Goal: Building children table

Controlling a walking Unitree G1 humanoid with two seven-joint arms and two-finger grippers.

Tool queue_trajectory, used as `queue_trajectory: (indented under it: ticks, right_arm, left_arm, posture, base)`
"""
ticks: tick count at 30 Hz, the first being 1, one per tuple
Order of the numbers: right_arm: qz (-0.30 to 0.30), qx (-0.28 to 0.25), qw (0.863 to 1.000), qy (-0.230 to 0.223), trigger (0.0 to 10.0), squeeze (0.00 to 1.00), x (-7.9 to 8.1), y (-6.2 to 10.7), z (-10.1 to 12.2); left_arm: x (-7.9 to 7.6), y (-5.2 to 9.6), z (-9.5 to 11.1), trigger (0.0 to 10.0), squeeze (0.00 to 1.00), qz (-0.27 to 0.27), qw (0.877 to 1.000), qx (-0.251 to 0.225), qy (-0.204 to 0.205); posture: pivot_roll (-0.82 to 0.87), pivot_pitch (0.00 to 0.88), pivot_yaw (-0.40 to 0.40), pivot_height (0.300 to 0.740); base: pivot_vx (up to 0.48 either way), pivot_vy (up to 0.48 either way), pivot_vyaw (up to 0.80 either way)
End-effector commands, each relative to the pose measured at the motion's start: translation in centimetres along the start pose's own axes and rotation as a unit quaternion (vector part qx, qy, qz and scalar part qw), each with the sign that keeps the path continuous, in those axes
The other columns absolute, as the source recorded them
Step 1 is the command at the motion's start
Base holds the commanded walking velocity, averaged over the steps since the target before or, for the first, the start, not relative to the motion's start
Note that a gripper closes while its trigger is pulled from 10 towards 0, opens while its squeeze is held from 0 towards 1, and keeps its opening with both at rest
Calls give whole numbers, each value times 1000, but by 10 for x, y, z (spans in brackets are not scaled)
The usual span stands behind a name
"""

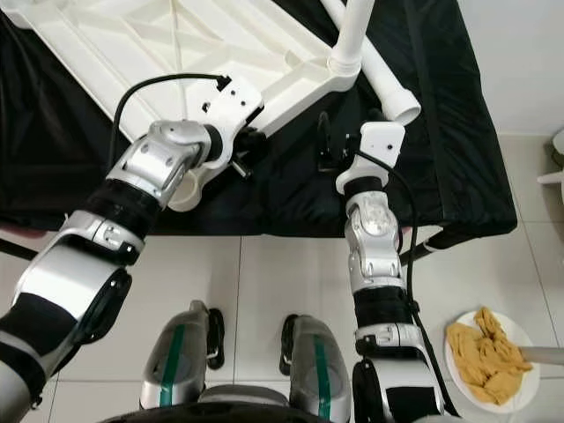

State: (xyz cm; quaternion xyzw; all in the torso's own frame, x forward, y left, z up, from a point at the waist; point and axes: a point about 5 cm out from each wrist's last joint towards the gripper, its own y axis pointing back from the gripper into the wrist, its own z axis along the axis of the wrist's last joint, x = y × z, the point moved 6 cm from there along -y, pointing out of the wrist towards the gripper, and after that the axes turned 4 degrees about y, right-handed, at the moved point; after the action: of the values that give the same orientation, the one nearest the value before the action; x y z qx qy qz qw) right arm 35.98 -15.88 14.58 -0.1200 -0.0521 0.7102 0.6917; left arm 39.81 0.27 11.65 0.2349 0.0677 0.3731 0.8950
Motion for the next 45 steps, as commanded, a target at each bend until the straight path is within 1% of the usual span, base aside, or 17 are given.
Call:
queue_trajectory:
  ticks: [1,5,8,10,12,13,15,16,18,19,25,26,31,32,35,38,45]
  right_arm:
    - [-2,5,1000,-2,10000,0,1,3,-2]
    - [-2,5,1000,-2,10000,0,1,3,-2]
    - [-3,6,1000,-3,10000,0,2,3,-2]
    - [-3,6,1000,-3,10000,0,2,3,-2]
    - [-3,6,1000,-4,10000,0,2,3,-2]
    - [-4,6,1000,-4,10000,0,2,3,-2]
    - [-4,6,1000,-4,10000,0,2,3,-2]
    - [-5,6,1000,-4,10000,0,2,3,-2]
    - [-5,6,1000,-4,10000,0,2,3,-2]
    - [-6,6,1000,-4,10000,0,1,3,-1]
    - [-9,5,1000,-5,10000,0,0,4,-1]
    - [-10,5,1000,-4,10000,0,0,4,-1]
    - [-11,5,1000,-4,10000,0,-1,4,0]
    - [-10,5,1000,-4,10000,0,-1,4,0]
    - [-10,5,1000,-5,10000,0,-1,5,0]
    - [-9,5,1000,-5,10000,0,0,5,0]
    - [-4,9,1000,-6,10000,0,2,6,-1]
  left_arm:
    - [20,-2,-17,10000,0,96,995,21,31]
    - [38,2,-13,10000,0,157,984,2,78]
    - [61,9,-9,10000,0,227,965,-20,126]
    - [61,9,-9,10000,0,227,965,-20,126]
    - [71,14,-9,10000,0,257,956,-25,138]
    - [84,21,-11,10000,0,292,944,-28,153]
    - [84,21,-11,10000,0,292,944,-28,153]
    - [97,29,-14,10000,0,325,930,-34,167]
    - [97,29,-14,10000,0,325,930,-34,167]
    - [113,39,-17,10000,0,359,916,-38,175]
    - [128,50,-21,10000,31,385,906,-33,170]
    - [126,48,-19,10000,1000,371,911,-42,173]
    - [113,37,-15,10000,1000,331,930,-34,154]
    - [107,32,-12,10000,0,313,938,-33,144]
    - [100,28,-3,10000,0,288,947,-45,136]
    - [86,22,20,10000,0,220,961,-94,138]
    - [60,40,57,10000,0,79,981,-175,39]
  posture:
    - [-27,52,53,740]
    - [-27,51,54,740]
    - [-26,52,53,740]
    - [-26,52,53,740]
    - [-25,53,54,740]
    - [-28,55,55,740]
    - [-28,55,55,740]
    - [-29,57,56,740]
    - [-29,57,56,740]
    - [-30,59,58,740]
    - [-30,63,59,740]
    - [-30,65,59,740]
    - [-29,68,55,740]
    - [-28,70,54,740]
    - [-28,74,52,740]
    - [-25,79,50,740]
    - [-18,82,45,740]
  base:
    - [0,0,0]
    - [0,0,0]
    - [0,0,0]
    - [0,0,0]
    - [0,0,0]
    - [0,0,0]
    - [0,0,0]
    - [0,0,0]
    - [0,0,0]
    - [0,0,0]
    - [0,0,0]
    - [0,0,0]
    - [0,0,0]
    - [0,0,0]
    - [0,0,0]
    - [0,0,0]
    - [0,0,0]
